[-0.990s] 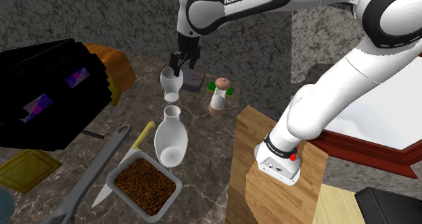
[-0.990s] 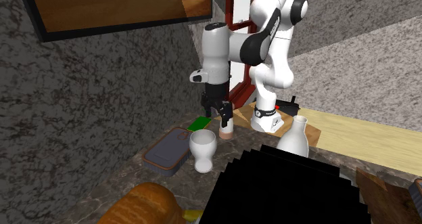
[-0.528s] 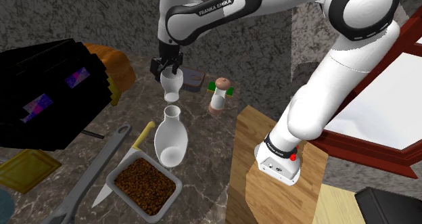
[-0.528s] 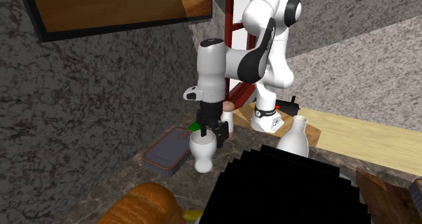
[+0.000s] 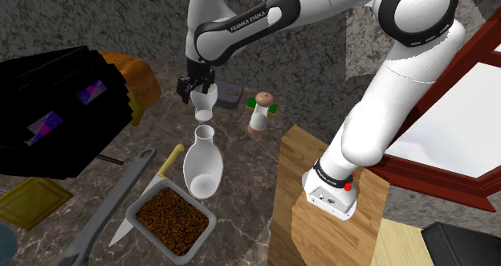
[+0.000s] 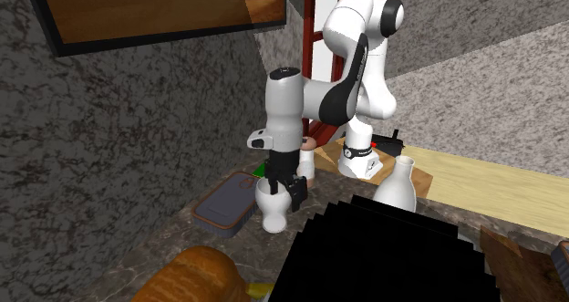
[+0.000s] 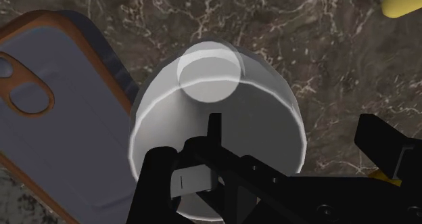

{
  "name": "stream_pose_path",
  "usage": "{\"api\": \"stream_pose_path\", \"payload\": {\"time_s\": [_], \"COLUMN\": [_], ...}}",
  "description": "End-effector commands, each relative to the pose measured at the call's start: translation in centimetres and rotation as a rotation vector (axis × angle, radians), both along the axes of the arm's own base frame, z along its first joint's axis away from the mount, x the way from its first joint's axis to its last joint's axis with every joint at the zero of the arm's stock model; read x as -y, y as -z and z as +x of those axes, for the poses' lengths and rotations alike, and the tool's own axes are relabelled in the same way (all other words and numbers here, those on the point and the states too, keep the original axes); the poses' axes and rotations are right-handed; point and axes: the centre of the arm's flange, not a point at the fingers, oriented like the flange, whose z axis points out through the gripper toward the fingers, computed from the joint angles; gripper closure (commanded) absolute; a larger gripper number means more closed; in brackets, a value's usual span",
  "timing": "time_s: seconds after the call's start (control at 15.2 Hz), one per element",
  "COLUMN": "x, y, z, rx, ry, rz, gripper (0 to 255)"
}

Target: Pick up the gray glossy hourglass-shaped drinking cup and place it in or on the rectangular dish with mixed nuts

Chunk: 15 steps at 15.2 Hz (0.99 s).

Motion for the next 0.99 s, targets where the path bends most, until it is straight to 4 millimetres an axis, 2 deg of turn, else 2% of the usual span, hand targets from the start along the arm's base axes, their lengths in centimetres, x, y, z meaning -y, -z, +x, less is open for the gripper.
{"api": "stream_pose_path", "payload": {"time_s": [0.0, 0.33, 0.4, 0.92], "x": [-0.01, -0.01, -0.01, 0.0], "y": [0.09, 0.08, 0.08, 0.07], "z": [0.01, 0.01, 0.01, -0.02], "rx": [0.0, 0.0, 0.0, 0.0], "ry": [0.0, 0.0, 0.0, 0.0], "rz": [0.0, 0.0, 0.0, 0.0], "gripper": [0, 0, 255, 255]}}
